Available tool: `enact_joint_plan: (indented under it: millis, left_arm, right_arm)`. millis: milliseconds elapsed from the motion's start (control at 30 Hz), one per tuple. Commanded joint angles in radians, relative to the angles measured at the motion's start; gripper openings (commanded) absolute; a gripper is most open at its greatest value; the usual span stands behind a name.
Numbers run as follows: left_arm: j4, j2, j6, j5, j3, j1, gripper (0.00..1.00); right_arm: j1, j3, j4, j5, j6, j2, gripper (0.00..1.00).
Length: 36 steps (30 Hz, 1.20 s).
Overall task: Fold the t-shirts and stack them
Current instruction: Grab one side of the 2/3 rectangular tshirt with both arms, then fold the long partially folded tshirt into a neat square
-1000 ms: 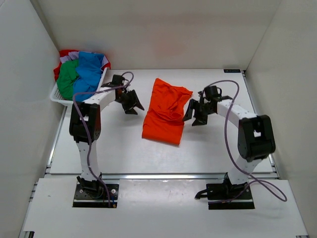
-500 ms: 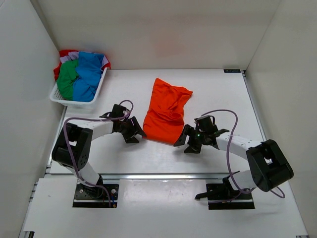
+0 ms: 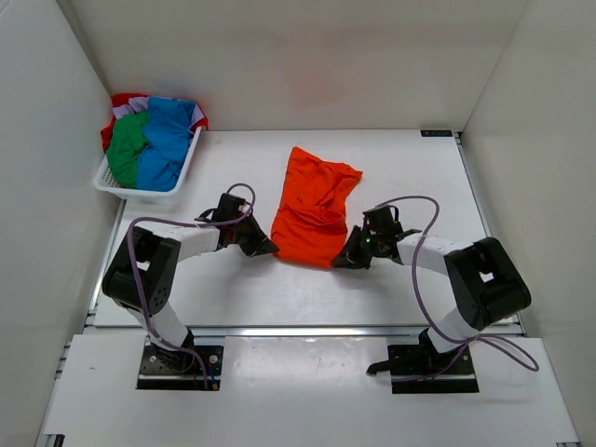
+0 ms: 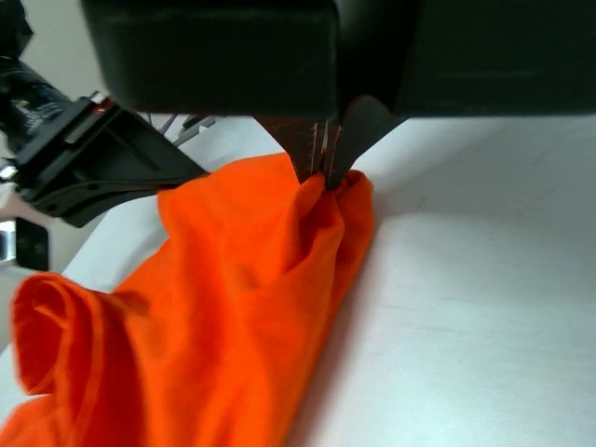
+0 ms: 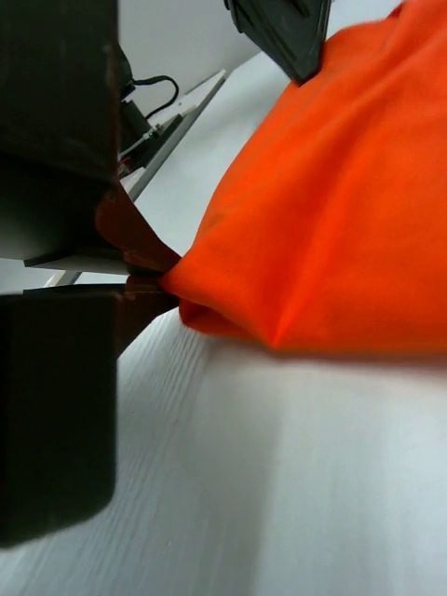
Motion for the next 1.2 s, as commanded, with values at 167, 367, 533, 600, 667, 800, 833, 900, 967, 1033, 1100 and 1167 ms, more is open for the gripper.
enact_joint_plan:
  millis: [167, 367, 533, 600, 667, 800, 833, 900, 967, 1033, 1100, 1167]
  left_arm:
    - [-0.164, -0.193, 0.063, -0.003, 0.059, -0.028, 0.0]
    - [-0.208, -0.342, 0.057, -0.007, -0.161, -0.139, 0.0]
    - [-0.251, -0.477, 0.01, -0.019, -0.293, -0.246, 0.0]
    - [-0.257, -0.515, -0.001, -0.012, -0.306, -0.248, 0.0]
    - [-0.259, -0.546, 0.002, 0.002, -0.301, -0.225, 0.0]
    - [-0.256, -0.516, 0.042, 0.048, -0.214, -0.134, 0.0]
    - [-0.256, -0.485, 0.052, 0.05, -0.173, -0.119, 0.0]
    - [-0.257, -0.425, 0.086, 0.066, -0.098, -0.07, 0.0]
    - [-0.257, -0.329, 0.106, 0.077, 0.005, -0.026, 0.0]
    - [-0.233, -0.257, 0.118, 0.109, 0.088, 0.005, 0.0]
    - [-0.222, -0.171, 0.126, 0.131, 0.177, 0.06, 0.0]
    - [-0.233, -0.05, 0.152, 0.135, 0.339, 0.097, 0.0]
  right_arm:
    - [-0.043, 0.126, -0.235, 0.034, -0.141, -0.202, 0.0]
    - [0.008, -0.052, -0.284, -0.016, -0.1, -0.357, 0.01]
    - [0.082, -0.159, -0.358, -0.031, -0.057, -0.504, 0.0]
    - [0.08, -0.186, -0.368, -0.054, -0.041, -0.541, 0.0]
    - [0.071, -0.2, -0.381, -0.083, -0.05, -0.566, 0.0]
    - [-0.009, -0.142, -0.365, -0.175, -0.119, -0.506, 0.0]
    - [-0.029, -0.125, -0.365, -0.2, -0.148, -0.489, 0.0]
    - [-0.052, -0.013, -0.382, -0.214, -0.199, -0.396, 0.0]
    - [-0.072, 0.073, -0.391, -0.228, -0.262, -0.318, 0.0]
    - [-0.121, 0.167, -0.384, -0.248, -0.291, -0.224, 0.0]
    - [-0.156, 0.309, -0.388, -0.261, -0.317, -0.103, 0.0]
    - [-0.184, 0.44, -0.405, -0.271, -0.355, 0.001, 0.0]
